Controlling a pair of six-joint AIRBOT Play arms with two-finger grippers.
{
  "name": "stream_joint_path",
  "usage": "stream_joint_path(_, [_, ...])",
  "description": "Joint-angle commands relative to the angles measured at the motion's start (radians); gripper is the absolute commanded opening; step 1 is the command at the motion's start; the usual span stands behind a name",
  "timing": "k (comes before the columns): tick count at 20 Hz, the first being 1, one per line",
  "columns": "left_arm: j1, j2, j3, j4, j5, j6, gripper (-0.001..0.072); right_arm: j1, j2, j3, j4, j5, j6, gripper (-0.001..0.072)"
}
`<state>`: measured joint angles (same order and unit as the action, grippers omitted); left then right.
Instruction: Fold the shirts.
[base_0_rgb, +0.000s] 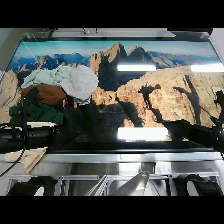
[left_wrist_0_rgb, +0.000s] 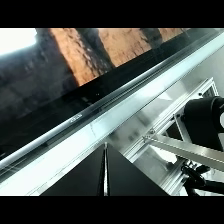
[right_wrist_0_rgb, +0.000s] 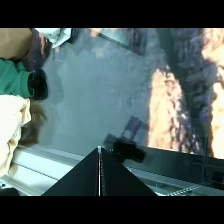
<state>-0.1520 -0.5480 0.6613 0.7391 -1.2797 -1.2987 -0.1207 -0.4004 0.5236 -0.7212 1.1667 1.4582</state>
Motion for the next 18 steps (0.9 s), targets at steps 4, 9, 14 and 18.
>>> stream_joint_path(4, [0.001,0.001,0.000,0.000,0.000,0.000,0.0015,0.000,0.001,0.000,0.000,0.000,0.000,0.0016])
stream_joint_path(9, [0.001,0.001,0.000,0.000,0.000,0.000,0.0015,0.000,0.001,0.000,0.000,0.000,0.000,0.0016])
stream_joint_path(14, [0.001,0.001,0.000,0.000,0.000,0.000,0.0015,0.000,0.001,0.000,0.004,-0.001,0.000,0.0016])
stream_joint_path(18, [0.001,0.001,0.000,-0.001,0.016,0.000,0.0015,0.000,0.001,0.000,0.000,-0.011,0.000,0.0016])
